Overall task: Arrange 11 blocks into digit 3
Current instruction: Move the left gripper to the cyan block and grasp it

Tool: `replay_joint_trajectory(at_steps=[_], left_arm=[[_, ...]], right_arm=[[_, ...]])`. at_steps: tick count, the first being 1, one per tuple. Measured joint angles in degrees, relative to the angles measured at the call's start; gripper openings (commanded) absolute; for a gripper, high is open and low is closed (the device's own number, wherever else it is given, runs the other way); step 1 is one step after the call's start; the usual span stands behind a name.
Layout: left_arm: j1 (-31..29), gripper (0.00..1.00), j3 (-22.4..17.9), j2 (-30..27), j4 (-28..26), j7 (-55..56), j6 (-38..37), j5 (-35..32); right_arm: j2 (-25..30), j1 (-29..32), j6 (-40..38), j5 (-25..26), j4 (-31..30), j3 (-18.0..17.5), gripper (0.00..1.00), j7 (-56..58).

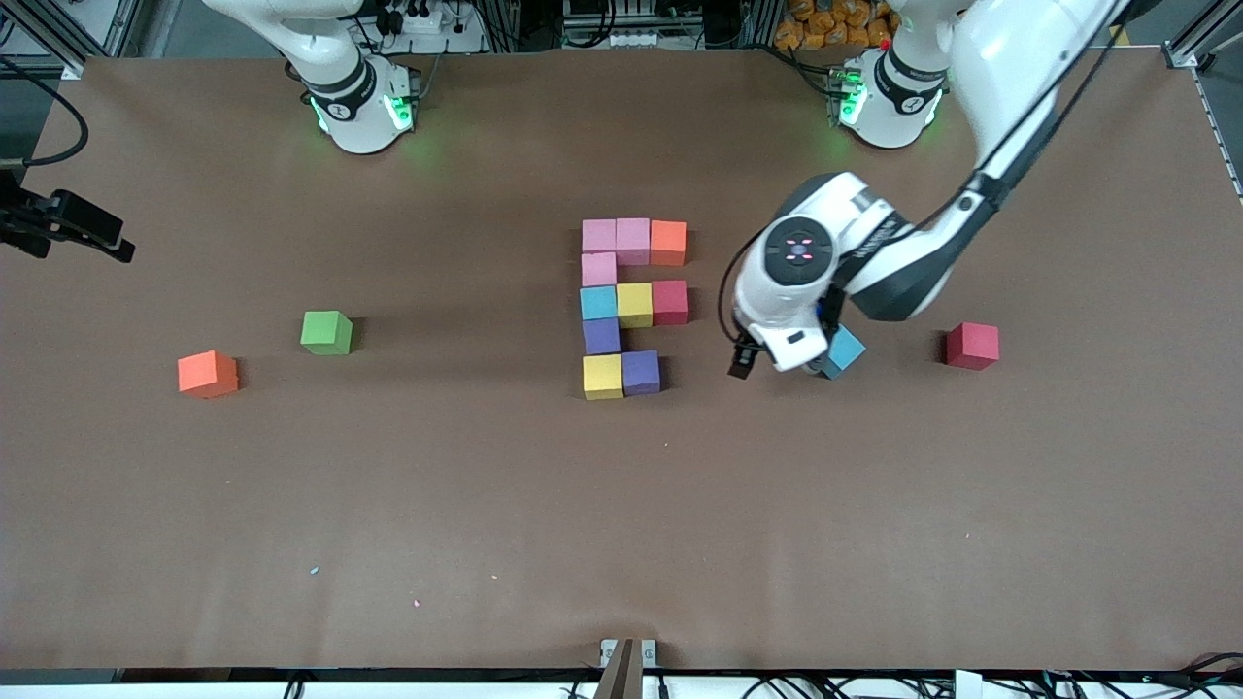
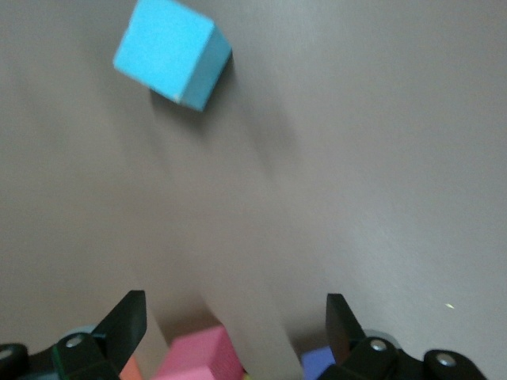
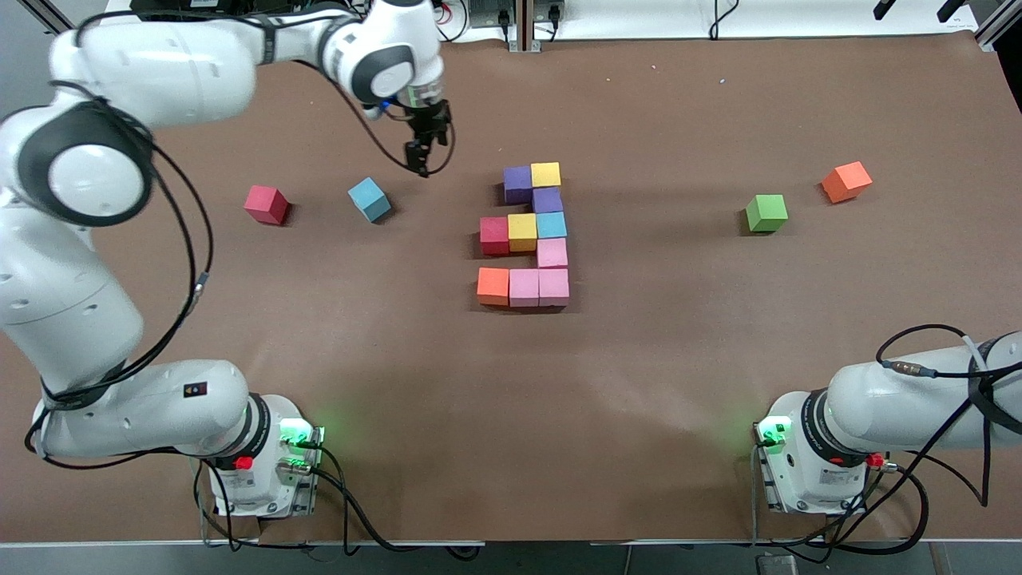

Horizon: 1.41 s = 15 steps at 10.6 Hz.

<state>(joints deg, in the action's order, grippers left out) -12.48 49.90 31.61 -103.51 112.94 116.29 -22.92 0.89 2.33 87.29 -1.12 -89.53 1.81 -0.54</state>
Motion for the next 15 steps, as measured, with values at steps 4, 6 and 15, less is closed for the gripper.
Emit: replay_joint_trajectory(at_steps=[4,6,15], left_arm=[[-16.07,1.00,6.68,-2.89,-9.87,-16.96,3.26,-2.27],[-19.07,1.00,6.74,-2.82,-13.78,-21.15,8.09,-4.73],[-22.74,1.00,4.49,1.92,-20.47,-24.21,18.10,-14.91]], right_arm=[[0.07,0.03,0.04,0.00,-0.92,0.02,1.00,0.00],[0.07,0.04,0.12,0.00,-1.15,0.03,1.00,0.00],[0.07,0.04,0.53,0.00,-1.32,0.04,1.00,0.00]])
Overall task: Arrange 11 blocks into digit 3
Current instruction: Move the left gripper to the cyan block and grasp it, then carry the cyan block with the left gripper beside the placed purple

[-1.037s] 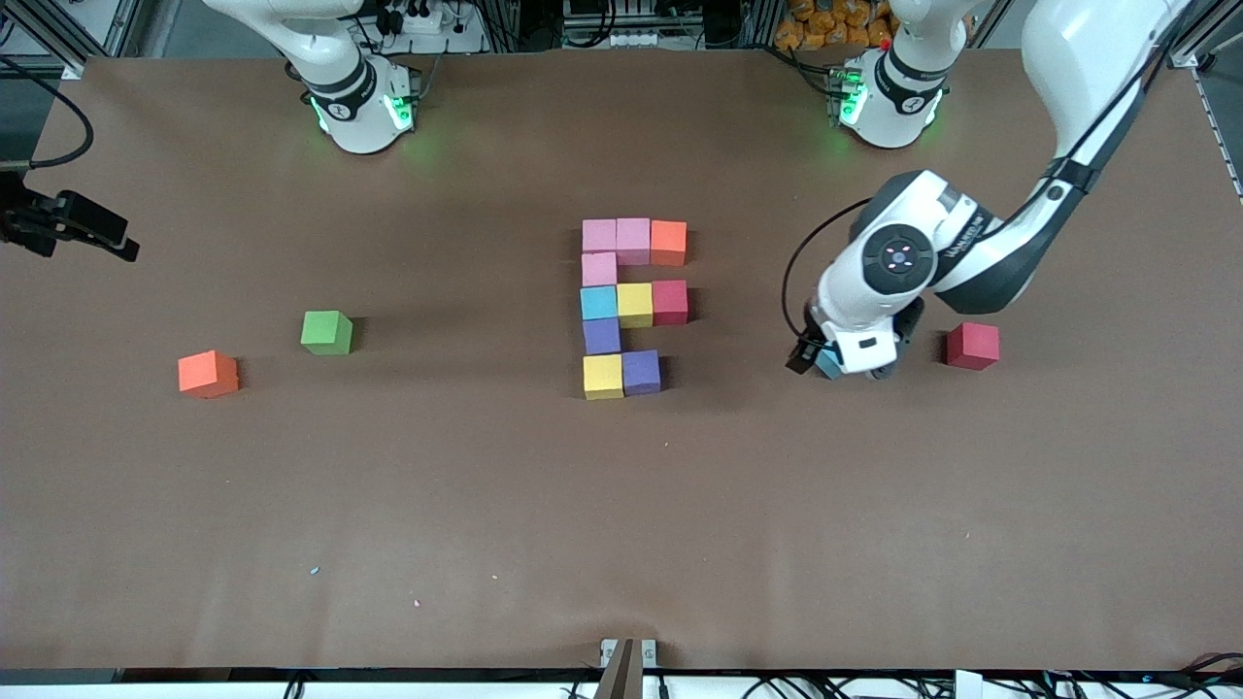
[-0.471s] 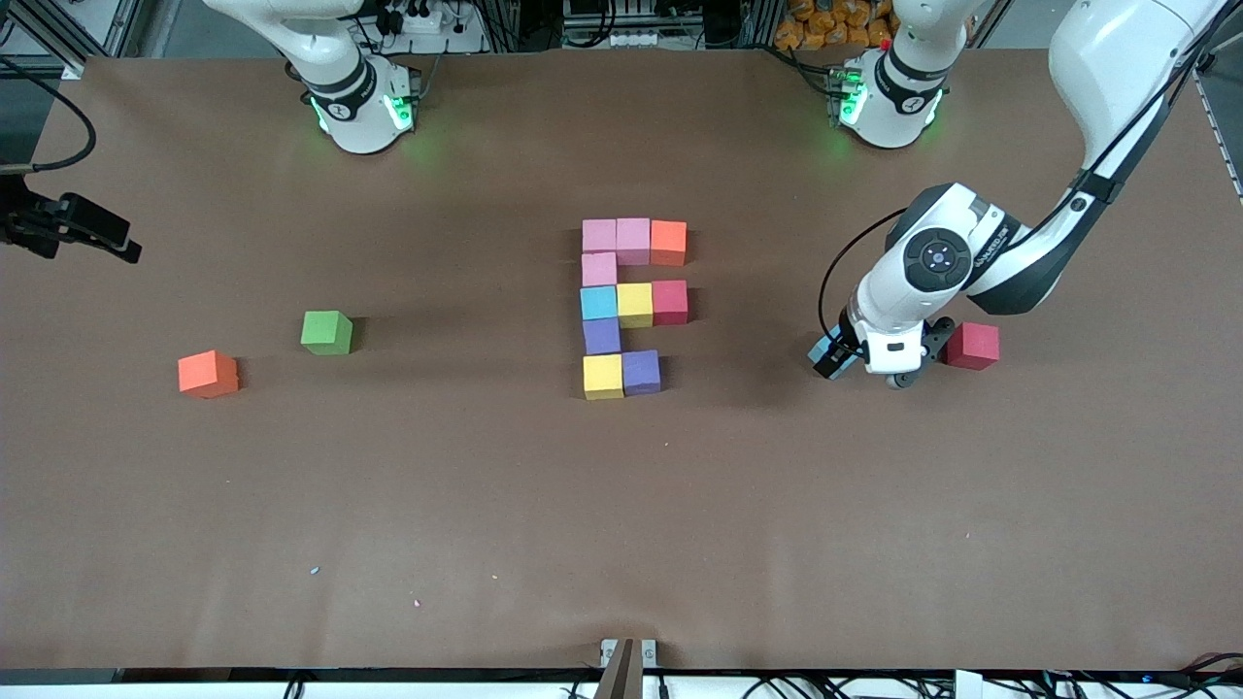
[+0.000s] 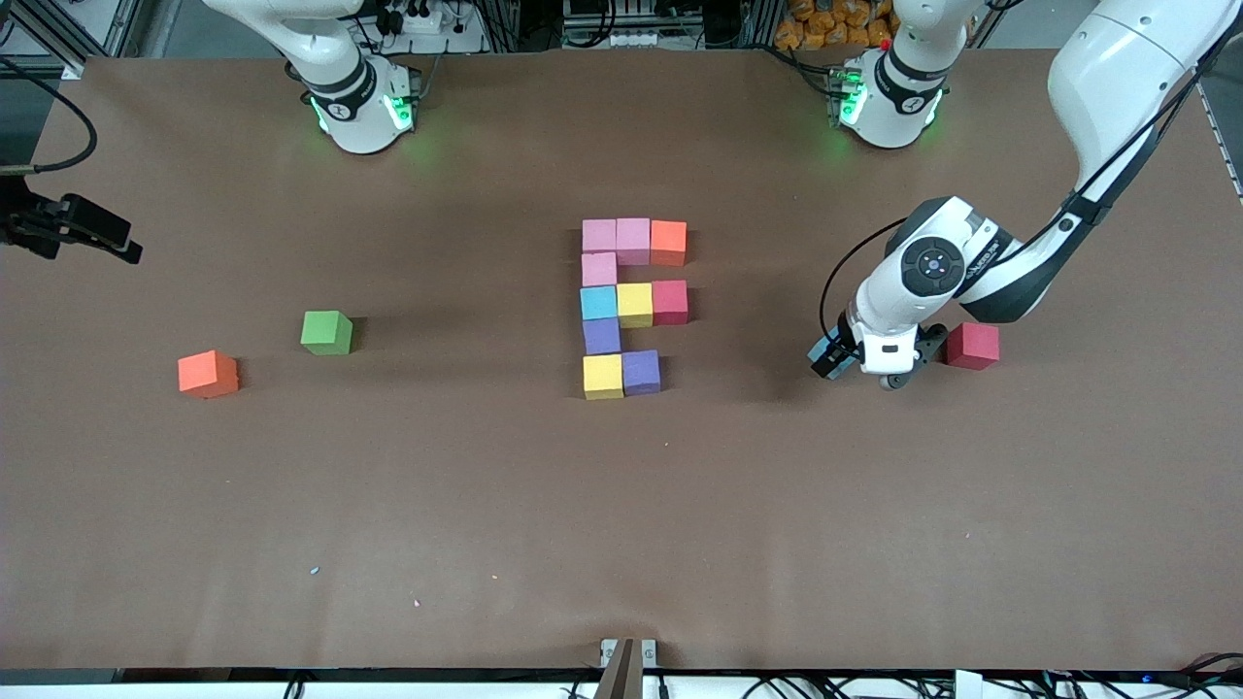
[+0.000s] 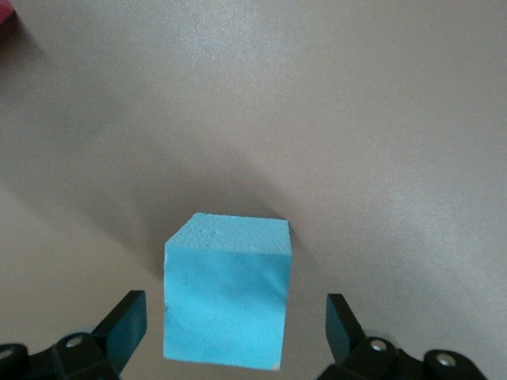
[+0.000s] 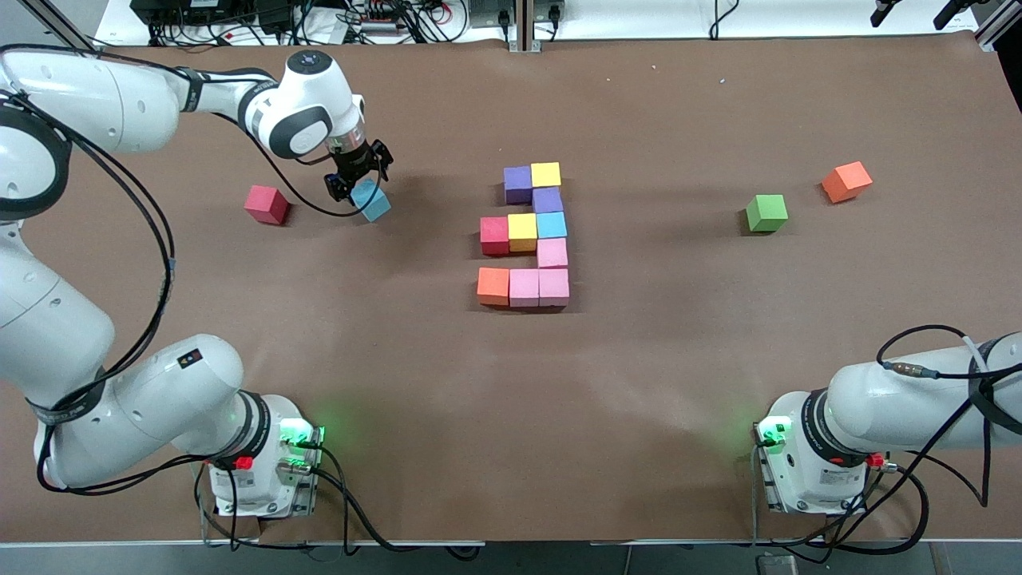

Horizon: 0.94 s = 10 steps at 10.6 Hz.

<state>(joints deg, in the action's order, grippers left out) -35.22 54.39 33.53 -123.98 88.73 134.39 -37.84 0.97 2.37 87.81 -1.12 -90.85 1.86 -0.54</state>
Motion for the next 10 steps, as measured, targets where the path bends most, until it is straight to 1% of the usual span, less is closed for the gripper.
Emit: replay_joint_trajectory(at_steps=[1,2,5,6,7,8,10], left_arm=[[-0.05,1.00,-0.20,0.60,-0.08,0.00,0.03,-1.42],[-0.06,0.96,-0.63,1.23,-0.12,0.01,0.07,-2.36],[-0.05,0.21,-1.15,2.55,-0.13,0.65,1.23,-3.02],[-0.01,0.04,-1.14,2.60,-0.11,1.77,1.55,-3.02],[0.31,0.00,-1.08,2.62,0.09,4.15,1.84,-3.02],[1.17,0.00,-1.04,2.76,0.82,7.33,2.16,-3.02],[4.49,0.00,-0.91,3.68,4.99,13.88,2.31,-2.26]], right_arm=[[0.00,0.00,0.01,0.00,0.00,0.00,1.00,0.00],[0.00,0.00,0.01,0.00,-0.02,0.00,1.00,0.00],[0.00,0.00,0.02,0.00,-0.07,0.00,1.00,0.00],[0.00,0.00,0.02,0.00,-0.07,0.00,1.00,0.00],[0.00,0.00,0.02,0.00,-0.08,0.00,1.00,0.00],[0.00,0.00,0.03,0.00,-0.08,0.00,1.00,0.00],[0.00,0.00,0.04,0.00,-0.10,0.00,1.00,0.00]])
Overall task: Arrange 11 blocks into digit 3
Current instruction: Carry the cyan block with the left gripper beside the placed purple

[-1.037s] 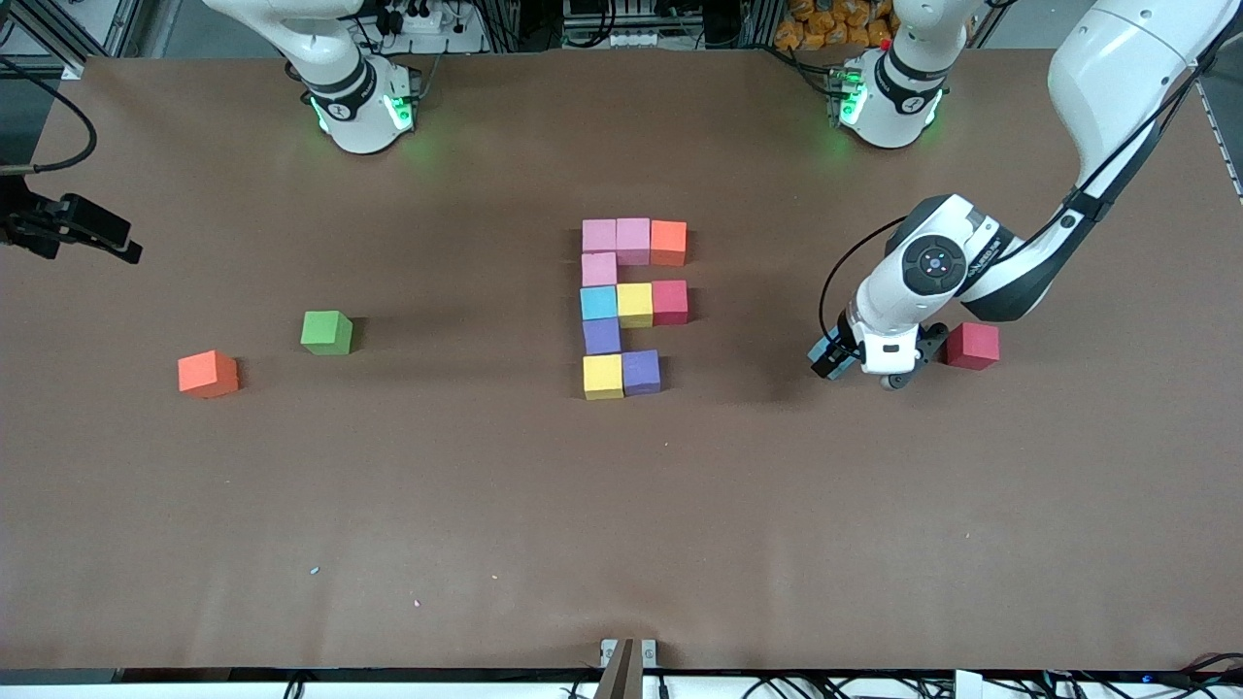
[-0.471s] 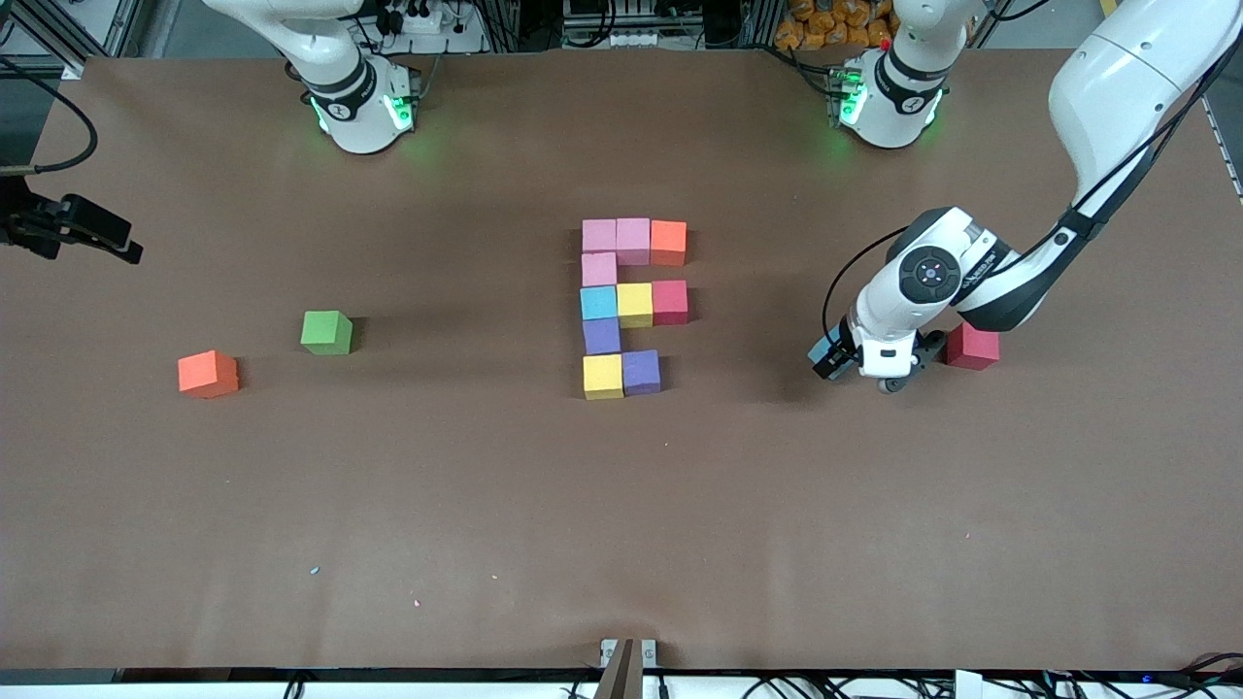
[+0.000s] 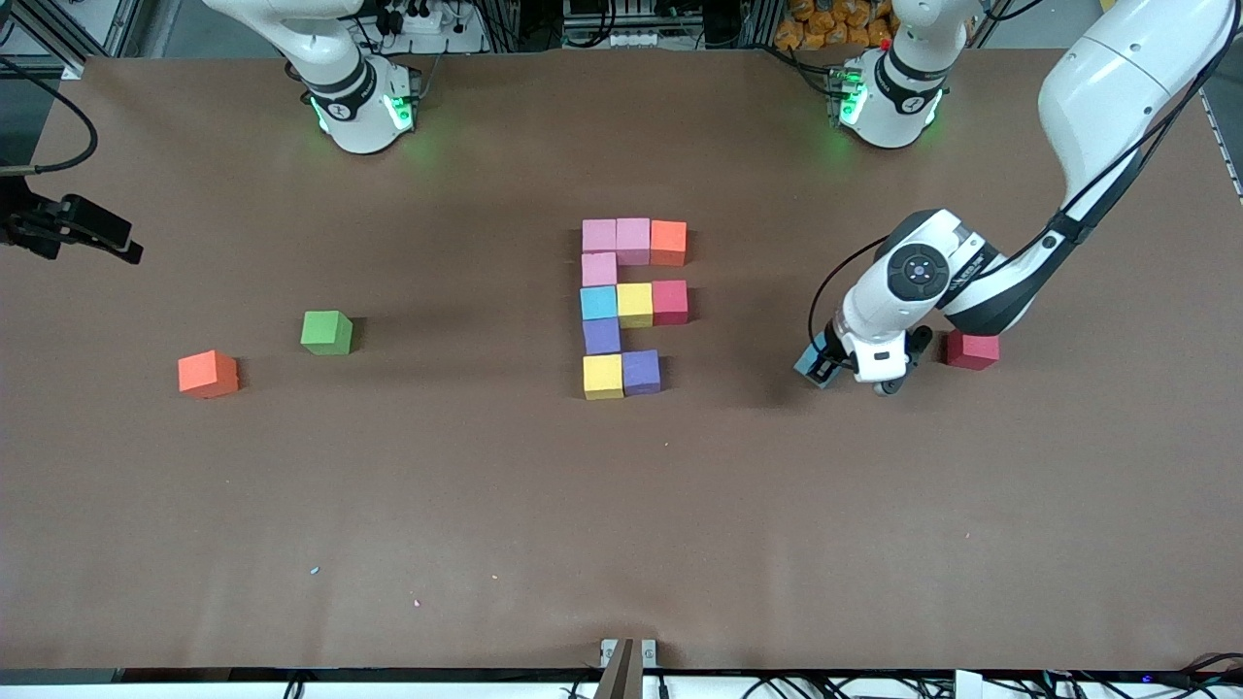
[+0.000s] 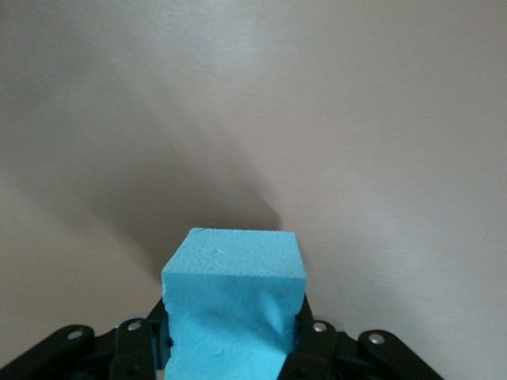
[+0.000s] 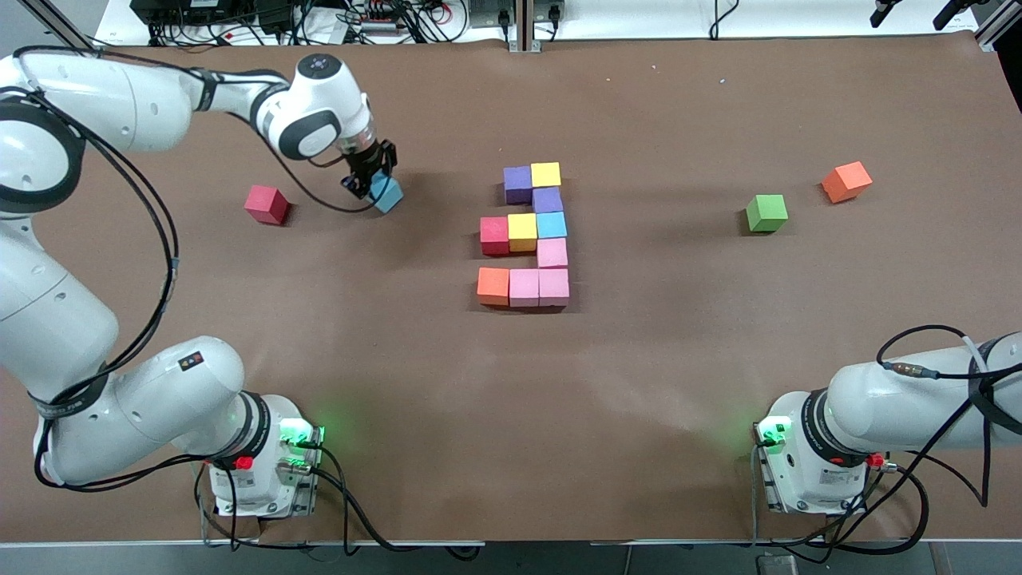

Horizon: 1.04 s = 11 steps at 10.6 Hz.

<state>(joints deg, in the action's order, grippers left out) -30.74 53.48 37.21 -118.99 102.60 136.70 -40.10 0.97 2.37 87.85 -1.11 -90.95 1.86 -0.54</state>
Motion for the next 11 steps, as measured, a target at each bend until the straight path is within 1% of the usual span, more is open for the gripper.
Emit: replay_joint_trajectory(at_steps=[2,3,4,6,7,9,11], left_arm=[[3.93,0.00,-0.43,1.23,5.51,3.35,-0.20,4.47],[6.97,0.00,-2.09,1.51,8.38,5.06,-0.32,7.00],[11.06,0.00,-4.89,1.68,11.17,6.95,-0.41,9.38],[20.98,0.03,-12.42,2.12,16.44,12.58,-0.47,14.87],[24.82,0.03,-14.90,2.68,18.50,16.47,-0.49,16.74],[29.16,0.04,-16.50,4.33,21.09,23.93,-0.73,17.53],[31.87,0.04,-17.23,5.37,21.64,30.50,-0.79,17.55]], right_arm=[[0.00,0.00,0.01,0.00,-0.02,0.01,1.00,0.00],[0.00,0.00,0.02,0.00,-0.04,0.01,1.00,0.00],[0.00,0.01,0.03,0.00,-0.05,0.02,1.00,0.00],[0.00,0.01,0.08,0.00,-0.07,0.03,1.00,0.00],[0.00,0.01,0.09,0.00,-0.07,0.02,1.00,0.00],[0.00,0.02,0.09,0.00,-0.08,0.03,1.00,0.00],[0.00,0.02,0.10,0.00,-0.08,0.04,1.00,0.00]])
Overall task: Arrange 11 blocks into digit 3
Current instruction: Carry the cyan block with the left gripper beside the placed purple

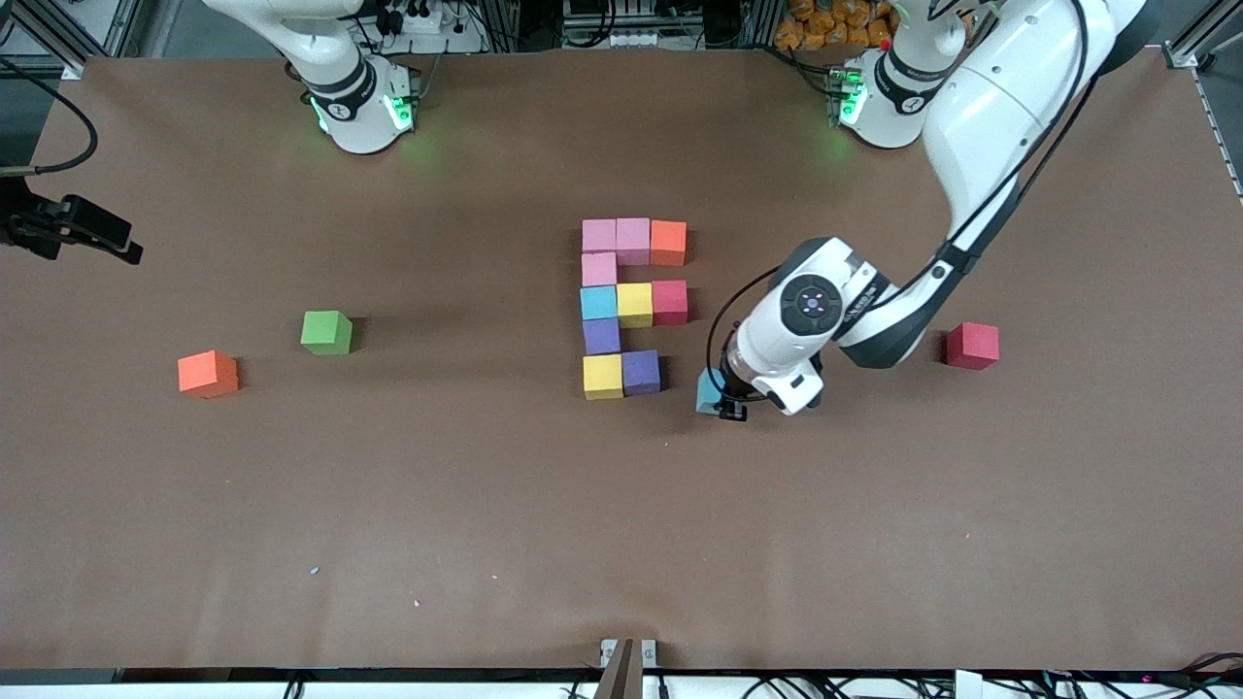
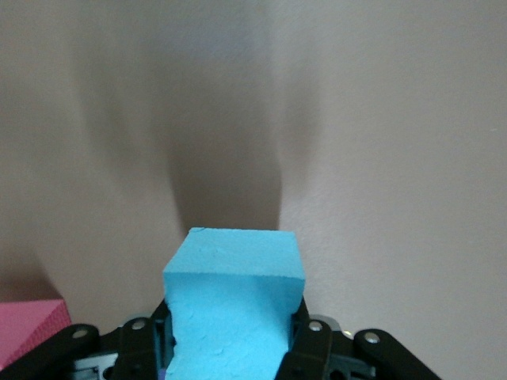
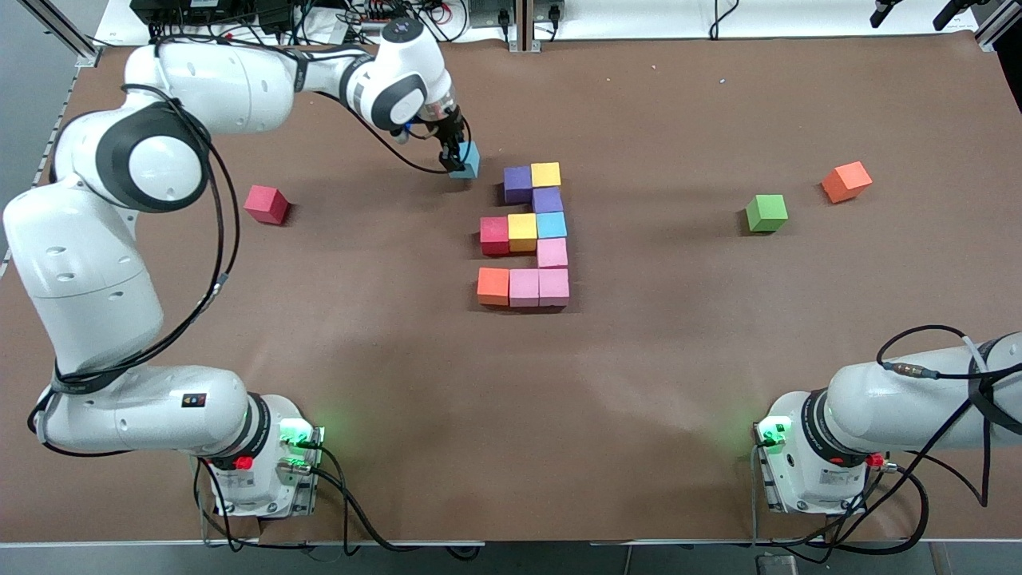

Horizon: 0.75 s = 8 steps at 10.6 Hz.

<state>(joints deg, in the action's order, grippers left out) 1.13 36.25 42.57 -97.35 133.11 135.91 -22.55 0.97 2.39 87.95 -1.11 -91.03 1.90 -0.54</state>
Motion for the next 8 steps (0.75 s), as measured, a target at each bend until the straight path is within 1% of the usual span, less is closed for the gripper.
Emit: replay_joint_trajectory(at_steps=[3,5,6,8], left_arm=[[3.96,0.04,-1.88,0.40,0.27,7.99,-0.02,0.00],[6.15,0.04,-3.20,0.49,0.90,10.08,-0.04,0.00],[7.72,0.04,-4.52,0.54,1.27,10.60,-0.04,0.01],[9.93,0.07,-6.18,0.79,1.84,10.98,-0.08,0.01]], right_arm=[[0.00,0.00,0.00,0.00,-0.01,0.00,1.00,0.00],[0.00,0.00,0.00,0.00,-0.01,0.00,1.00,0.00],[0.00,0.00,0.00,0.00,-0.01,0.00,1.00,0.00],[0.00,0.00,0.07,0.00,-0.02,0.00,1.00,0.00]])
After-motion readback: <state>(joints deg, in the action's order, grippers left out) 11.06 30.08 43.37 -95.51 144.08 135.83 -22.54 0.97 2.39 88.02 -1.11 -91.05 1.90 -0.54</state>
